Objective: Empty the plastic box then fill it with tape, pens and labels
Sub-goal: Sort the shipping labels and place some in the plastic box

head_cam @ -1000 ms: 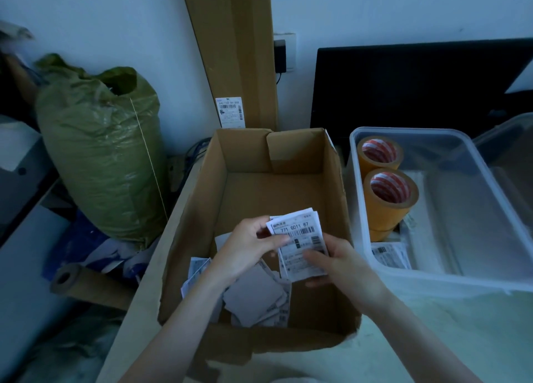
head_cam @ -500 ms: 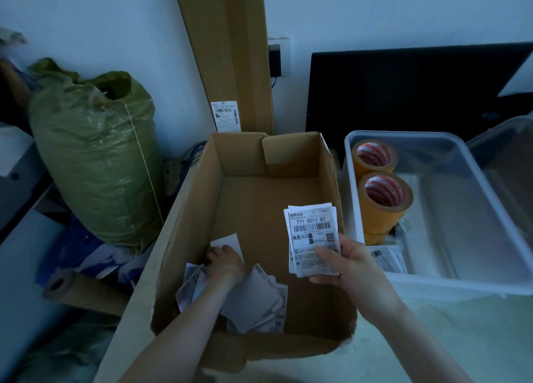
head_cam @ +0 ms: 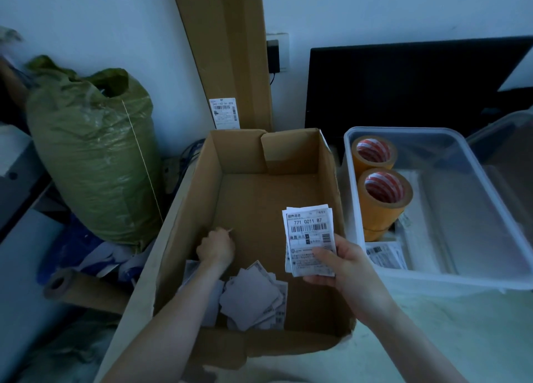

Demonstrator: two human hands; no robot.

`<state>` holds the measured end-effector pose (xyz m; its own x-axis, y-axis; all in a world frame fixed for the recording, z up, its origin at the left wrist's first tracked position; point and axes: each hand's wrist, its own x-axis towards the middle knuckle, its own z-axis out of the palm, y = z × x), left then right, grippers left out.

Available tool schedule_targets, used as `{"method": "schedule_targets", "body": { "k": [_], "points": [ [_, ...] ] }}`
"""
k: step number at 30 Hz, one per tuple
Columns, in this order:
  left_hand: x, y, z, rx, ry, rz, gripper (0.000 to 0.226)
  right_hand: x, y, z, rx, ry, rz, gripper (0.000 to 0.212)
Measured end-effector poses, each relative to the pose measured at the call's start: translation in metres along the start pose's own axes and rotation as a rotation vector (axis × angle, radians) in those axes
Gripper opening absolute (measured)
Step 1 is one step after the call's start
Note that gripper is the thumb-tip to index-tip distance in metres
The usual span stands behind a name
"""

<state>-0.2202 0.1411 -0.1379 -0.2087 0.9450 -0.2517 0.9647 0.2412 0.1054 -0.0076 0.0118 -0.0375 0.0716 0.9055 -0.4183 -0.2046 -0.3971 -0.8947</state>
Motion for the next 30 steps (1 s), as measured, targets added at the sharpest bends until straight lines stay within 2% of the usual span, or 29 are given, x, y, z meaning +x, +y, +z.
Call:
{"method": "schedule_targets", "body": {
  "k": [6,10,12,15,20,25,28,30],
  "points": [
    [-0.042,0.019,-0.062,-0.786,-0.092,0.049,0.023,0.002,0.003,0.005,0.031,0.072,-0.005,0.024],
    [-0.086,0.023,-0.093,-1.093,-0.135,0.082,0.013,0.003,0.002,0.007,0.048,0.111,-0.021,0.025],
    [-0.101,0.022,-0.098,-1.153,-0.142,0.137,0.012,0.002,0.002,0.007,0.080,0.103,-0.008,0.025],
    [-0.115,0.023,-0.092,-1.133,-0.160,0.201,0.008,0.000,0.001,0.009,0.085,0.039,-0.020,0.026],
    [-0.120,0.024,-0.074,-0.964,-0.200,0.299,0.001,-0.002,0.002,0.011,0.023,-0.033,-0.039,0.024],
    [-0.118,0.022,-0.071,-0.792,-0.235,0.464,0.005,-0.005,0.004,0.008,-0.073,-0.087,-0.039,0.023],
    [-0.107,0.016,-0.079,-0.560,-0.240,0.564,0.013,-0.005,0.006,0.006,-0.076,-0.048,-0.034,0.023],
    [-0.086,0.008,-0.081,-0.217,-0.216,0.531,0.031,-0.004,0.006,0.006,-0.048,-0.020,-0.025,0.023]
  ]
}}
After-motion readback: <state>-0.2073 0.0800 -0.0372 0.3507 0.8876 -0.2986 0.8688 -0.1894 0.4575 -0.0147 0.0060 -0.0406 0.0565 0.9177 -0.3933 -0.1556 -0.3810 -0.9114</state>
